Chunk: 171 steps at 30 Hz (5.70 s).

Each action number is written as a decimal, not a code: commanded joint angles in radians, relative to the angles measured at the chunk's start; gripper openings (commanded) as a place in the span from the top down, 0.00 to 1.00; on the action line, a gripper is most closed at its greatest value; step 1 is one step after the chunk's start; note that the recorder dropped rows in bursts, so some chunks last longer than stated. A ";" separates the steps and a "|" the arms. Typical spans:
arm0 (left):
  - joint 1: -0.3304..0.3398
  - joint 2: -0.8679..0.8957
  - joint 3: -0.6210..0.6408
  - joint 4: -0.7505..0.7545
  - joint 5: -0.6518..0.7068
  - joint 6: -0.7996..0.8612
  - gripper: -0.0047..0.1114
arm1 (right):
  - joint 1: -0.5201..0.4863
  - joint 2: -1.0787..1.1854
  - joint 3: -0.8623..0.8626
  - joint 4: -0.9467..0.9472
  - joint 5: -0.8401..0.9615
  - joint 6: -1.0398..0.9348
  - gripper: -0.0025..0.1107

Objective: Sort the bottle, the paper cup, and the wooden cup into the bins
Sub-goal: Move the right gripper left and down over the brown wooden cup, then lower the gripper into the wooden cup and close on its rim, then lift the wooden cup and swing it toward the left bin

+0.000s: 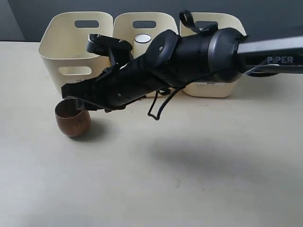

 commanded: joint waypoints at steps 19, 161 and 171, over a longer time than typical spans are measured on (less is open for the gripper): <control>-0.003 -0.005 0.001 -0.001 -0.001 -0.002 0.96 | 0.031 0.108 -0.071 0.012 -0.113 0.013 0.60; -0.003 -0.005 0.001 -0.001 -0.001 -0.002 0.96 | -0.047 0.206 -0.434 -0.034 -0.502 0.045 0.98; -0.003 -0.005 0.001 -0.001 -0.001 -0.002 0.96 | -0.051 0.328 -0.536 -0.044 -0.449 0.016 0.98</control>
